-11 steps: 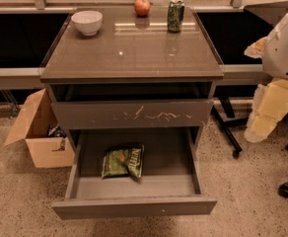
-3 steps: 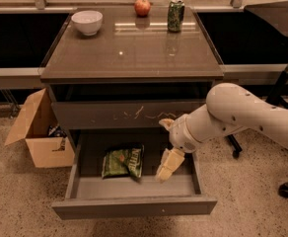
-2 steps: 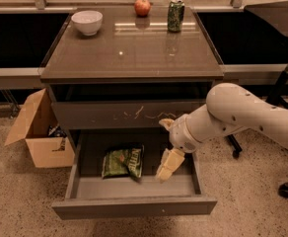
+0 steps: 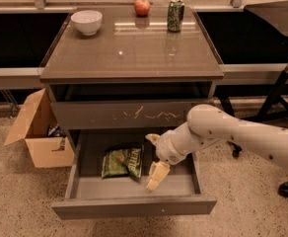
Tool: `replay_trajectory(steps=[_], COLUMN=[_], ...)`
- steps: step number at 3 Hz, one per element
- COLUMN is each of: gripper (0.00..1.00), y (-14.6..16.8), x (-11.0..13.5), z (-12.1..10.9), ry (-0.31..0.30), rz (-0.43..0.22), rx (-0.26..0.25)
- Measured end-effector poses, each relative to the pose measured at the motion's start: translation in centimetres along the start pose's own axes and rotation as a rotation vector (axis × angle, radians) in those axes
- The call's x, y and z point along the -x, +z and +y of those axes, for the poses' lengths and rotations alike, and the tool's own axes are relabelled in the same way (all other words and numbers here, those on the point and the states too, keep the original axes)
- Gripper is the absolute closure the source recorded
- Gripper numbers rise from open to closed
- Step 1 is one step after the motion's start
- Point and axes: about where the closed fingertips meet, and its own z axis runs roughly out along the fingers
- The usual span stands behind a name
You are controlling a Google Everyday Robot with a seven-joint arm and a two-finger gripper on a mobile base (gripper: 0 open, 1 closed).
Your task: Pick green jalapeno chip bag from middle drawer and place on counter
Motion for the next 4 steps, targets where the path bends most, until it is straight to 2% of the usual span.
replay_trajectory(steps=[1,2,3,4], gripper=[0.00,0.00,0.00,0.00], y=[5.1,10.7,11.8,13.2], x=[-1.4,-2.7,-3.1,-3.7], z=[-0.8,-3.1,-4.2,-6.4], ry=[0.003,0.043,0.034,0.027], rz=[-0.013,-0.041,-0.054,-0.055], rx=[0.023,0.005,0.004,-0.019])
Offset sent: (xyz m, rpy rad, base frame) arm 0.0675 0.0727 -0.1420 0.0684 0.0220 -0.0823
